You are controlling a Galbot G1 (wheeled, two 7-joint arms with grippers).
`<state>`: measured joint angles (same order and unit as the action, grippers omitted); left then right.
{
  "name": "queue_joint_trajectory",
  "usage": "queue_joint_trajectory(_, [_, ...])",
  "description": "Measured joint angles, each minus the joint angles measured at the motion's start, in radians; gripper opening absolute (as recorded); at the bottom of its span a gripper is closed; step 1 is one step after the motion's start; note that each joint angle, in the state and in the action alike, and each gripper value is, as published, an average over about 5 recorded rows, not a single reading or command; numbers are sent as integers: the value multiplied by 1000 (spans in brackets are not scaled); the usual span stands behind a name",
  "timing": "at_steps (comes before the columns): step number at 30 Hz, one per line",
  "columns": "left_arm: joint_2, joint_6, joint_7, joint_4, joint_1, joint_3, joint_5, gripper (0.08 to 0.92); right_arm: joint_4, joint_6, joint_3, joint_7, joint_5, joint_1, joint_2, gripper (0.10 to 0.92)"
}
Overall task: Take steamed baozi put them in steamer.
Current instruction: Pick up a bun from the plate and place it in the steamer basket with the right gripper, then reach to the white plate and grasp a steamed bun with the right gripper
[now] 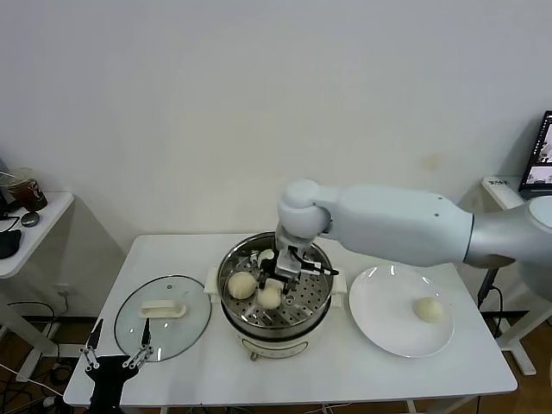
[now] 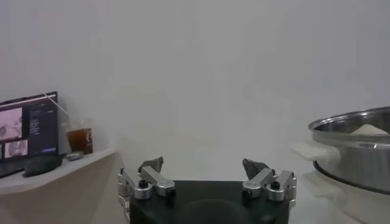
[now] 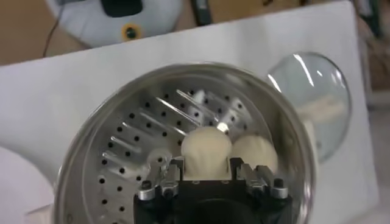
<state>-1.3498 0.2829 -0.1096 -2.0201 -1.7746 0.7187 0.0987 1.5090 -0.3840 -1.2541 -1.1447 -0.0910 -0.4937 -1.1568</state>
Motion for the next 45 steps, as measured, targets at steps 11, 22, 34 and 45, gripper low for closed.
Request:
queue_joint_trajectory(11, [-2,3,0,9,4,2,3,823,10,-94,-26,-20,-48,7,10,516])
queue_joint_trajectory(22, [-3,9,-1,12,2,2,1,823,-2,-112,-12,-4,-46,9,31,764])
queue_joint_trajectory(34, [7,9,-1,12,16,-4,1,823,4,6,73,2,60,-53,134,823])
queue_joint_trajectory(45, [23,12,0,25,35,-27,-2,823,31,405,152,3,136,-37,376,823])
